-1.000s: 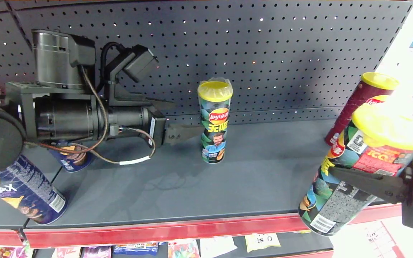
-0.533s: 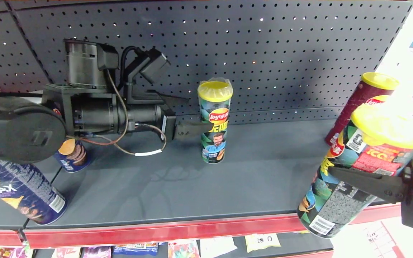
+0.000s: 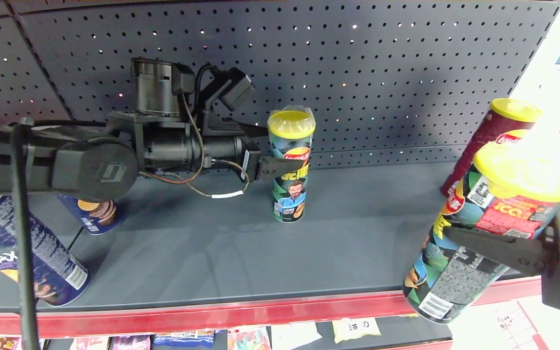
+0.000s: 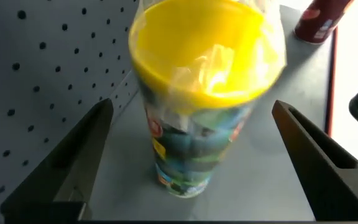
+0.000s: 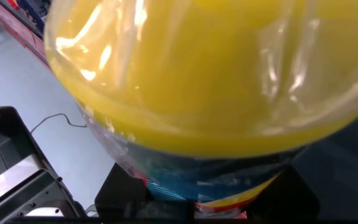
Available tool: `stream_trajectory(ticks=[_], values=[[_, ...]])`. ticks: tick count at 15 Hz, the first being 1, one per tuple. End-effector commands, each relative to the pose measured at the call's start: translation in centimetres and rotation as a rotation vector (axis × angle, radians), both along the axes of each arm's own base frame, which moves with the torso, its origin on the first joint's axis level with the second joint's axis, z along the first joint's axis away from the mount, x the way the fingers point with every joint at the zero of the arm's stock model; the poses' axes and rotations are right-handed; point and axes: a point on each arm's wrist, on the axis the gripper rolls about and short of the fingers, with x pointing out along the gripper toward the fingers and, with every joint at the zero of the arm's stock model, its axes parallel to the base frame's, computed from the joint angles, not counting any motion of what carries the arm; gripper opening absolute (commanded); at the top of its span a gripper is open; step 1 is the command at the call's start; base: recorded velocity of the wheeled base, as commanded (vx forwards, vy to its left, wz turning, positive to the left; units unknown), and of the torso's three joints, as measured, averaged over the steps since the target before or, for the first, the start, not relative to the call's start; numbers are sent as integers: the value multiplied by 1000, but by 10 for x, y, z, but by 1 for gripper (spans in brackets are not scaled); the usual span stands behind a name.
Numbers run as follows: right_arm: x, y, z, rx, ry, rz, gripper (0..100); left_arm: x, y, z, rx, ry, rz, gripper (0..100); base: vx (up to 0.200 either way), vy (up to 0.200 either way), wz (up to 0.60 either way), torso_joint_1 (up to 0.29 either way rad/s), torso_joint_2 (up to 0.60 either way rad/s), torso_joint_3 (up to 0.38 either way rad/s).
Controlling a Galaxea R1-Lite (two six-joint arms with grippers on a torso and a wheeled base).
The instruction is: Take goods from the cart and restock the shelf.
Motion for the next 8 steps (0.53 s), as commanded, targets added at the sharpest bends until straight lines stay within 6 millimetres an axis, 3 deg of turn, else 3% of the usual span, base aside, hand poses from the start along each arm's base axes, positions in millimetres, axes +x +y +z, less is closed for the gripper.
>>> stream_trajectory(ticks=[1,8], values=[[0,0,0,-1,1,1,0,9,-6,-7,11,2,-1,100,0,0,0,0,0,0],[0,0,0,1,-1,1,0,23,-28,-9,8,-26,-7,100,0,0,0,0,0,0]])
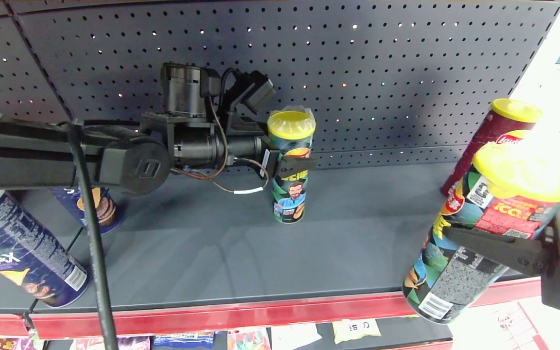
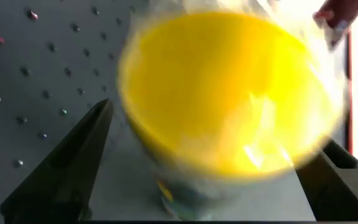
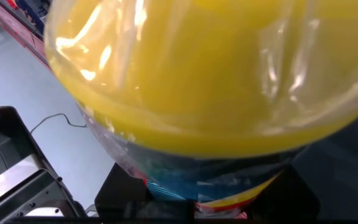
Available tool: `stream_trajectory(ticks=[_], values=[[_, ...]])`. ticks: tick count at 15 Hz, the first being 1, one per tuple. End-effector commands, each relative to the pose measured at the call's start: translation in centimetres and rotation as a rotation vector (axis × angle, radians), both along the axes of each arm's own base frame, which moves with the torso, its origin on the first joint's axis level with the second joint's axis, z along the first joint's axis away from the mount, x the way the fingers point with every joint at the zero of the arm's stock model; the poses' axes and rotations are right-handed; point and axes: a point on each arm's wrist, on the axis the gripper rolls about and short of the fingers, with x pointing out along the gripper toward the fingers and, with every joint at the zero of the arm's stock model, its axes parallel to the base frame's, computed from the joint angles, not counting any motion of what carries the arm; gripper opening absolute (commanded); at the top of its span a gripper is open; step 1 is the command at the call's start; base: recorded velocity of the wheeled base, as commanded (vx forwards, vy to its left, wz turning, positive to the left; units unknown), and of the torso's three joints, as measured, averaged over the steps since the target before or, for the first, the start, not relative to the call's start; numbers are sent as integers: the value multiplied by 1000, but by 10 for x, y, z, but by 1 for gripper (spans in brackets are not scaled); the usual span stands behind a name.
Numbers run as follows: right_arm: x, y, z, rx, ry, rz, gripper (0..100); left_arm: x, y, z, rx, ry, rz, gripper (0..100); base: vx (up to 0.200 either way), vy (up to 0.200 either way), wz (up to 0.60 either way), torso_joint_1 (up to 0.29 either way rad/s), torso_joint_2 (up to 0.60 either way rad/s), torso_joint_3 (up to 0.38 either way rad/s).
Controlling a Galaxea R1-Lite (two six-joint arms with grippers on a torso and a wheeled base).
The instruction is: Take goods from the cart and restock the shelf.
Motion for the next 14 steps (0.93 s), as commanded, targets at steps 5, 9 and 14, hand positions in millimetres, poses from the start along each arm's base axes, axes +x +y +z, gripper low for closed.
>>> stream_trajectory(ticks=[5,9,14], values=[[0,0,0,1,-3,0,0,11,-10,-7,2,-1,3,0,0,0,0,0,0,0],[1,-2,0,1,1,-12,0,7,-12,-8,5,9,-13,0,0,0,0,0,0,0],[1,-1,0,0,3,-11,0,-34,10,6,-13,35,-114,0,0,0,0,0,0,0]])
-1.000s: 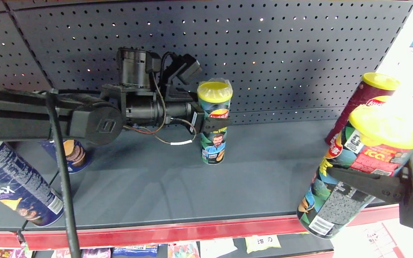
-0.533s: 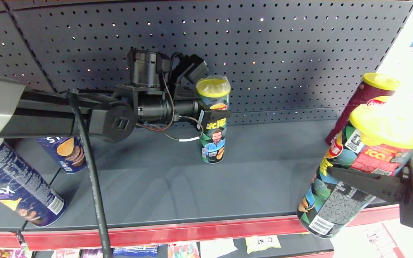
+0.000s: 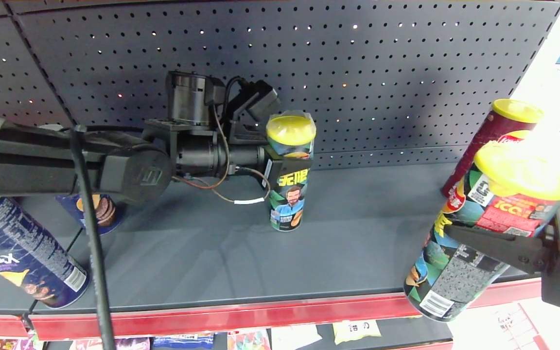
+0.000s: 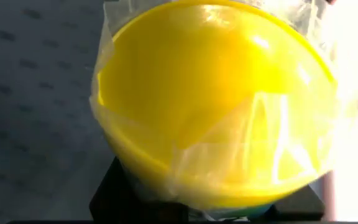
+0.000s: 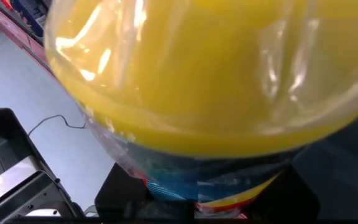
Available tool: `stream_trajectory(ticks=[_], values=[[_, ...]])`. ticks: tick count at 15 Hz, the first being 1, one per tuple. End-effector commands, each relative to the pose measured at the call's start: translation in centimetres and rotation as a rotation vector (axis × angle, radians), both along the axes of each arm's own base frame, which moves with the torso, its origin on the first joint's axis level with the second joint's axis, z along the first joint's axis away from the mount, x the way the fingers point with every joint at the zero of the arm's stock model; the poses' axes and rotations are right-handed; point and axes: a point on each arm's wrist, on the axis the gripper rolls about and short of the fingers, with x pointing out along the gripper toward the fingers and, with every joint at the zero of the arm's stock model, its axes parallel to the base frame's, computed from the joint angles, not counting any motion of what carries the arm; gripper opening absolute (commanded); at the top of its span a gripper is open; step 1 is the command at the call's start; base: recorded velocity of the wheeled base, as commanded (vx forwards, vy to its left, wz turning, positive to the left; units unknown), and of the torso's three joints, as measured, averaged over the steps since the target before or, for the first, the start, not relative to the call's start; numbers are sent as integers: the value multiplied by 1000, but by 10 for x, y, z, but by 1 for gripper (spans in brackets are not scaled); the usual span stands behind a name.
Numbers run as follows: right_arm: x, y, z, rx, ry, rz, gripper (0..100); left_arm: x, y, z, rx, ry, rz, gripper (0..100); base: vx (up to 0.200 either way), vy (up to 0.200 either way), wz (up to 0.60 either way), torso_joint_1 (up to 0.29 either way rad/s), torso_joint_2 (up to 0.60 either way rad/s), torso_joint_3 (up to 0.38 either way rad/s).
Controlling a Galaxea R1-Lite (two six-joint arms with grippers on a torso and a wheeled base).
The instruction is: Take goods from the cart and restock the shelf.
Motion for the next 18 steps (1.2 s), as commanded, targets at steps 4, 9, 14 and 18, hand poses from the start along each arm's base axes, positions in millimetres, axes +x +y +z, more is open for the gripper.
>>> stream_trajectory(ticks=[4,9,14,18], values=[[2,1,0,-3,3,2,0,-60,17,15,-31,20,-181,0,0,0,0,0,0,0],[3,1,4,3,-11,2,0,-68,15,5,-6,27,-214,0,0,0,0,0,0,0],[3,1,5,4,-12,2,0,-66,15,-21,4,24,-213,0,0,0,0,0,0,0],[4,2,4,2,-8,2,0,-72,17,-19,-16,23,-260,0,0,0,0,0,0,0]])
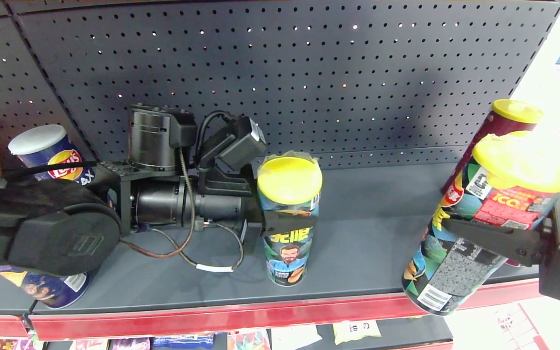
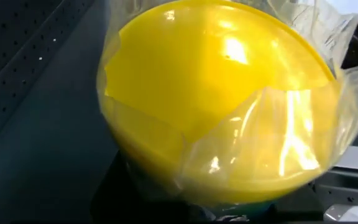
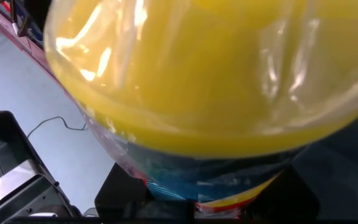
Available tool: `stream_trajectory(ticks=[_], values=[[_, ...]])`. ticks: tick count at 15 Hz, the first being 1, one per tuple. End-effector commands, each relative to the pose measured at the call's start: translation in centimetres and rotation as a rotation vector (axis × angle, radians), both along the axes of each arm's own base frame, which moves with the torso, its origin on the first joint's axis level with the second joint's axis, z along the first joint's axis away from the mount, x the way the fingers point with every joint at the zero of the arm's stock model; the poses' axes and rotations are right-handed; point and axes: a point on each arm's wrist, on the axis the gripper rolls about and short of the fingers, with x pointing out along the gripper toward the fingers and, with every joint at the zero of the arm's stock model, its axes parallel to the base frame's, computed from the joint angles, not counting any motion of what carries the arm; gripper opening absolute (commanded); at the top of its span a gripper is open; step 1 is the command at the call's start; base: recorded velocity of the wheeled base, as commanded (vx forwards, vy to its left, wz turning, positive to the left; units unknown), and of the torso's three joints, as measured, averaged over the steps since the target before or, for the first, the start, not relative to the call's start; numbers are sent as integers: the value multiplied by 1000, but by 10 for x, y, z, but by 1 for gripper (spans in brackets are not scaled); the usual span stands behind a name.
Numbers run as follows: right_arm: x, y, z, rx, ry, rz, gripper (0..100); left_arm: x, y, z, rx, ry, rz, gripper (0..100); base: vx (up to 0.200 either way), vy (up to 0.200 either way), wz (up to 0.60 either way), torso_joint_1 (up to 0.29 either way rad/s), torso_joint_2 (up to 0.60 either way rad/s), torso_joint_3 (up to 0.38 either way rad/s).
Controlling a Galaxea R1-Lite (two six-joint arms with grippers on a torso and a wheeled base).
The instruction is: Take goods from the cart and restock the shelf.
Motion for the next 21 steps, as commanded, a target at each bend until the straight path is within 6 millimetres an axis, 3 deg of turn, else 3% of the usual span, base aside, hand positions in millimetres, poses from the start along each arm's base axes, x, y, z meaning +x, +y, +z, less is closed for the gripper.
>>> stream_trajectory(ticks=[1,6,16,17,21], values=[[0,0,0,-1,2,1,0,-3,2,3,-5,2,-11,0,0,0,0,0,0,0],[1,0,-1,-3,2,1,0,-19,12,-9,15,44,-44,0,0,0,0,0,0,0],[12,6,0,-12,19,3,0,-17,10,-14,6,35,-53,0,0,0,0,0,0,0],[12,6,0,-12,19,3,0,-17,10,-14,6,35,-53,100,0,0,0,0,0,0],[20,9,3,-12,17,5,0,-16,12,-15,9,42,-46,100,0,0,0,0,0,0]])
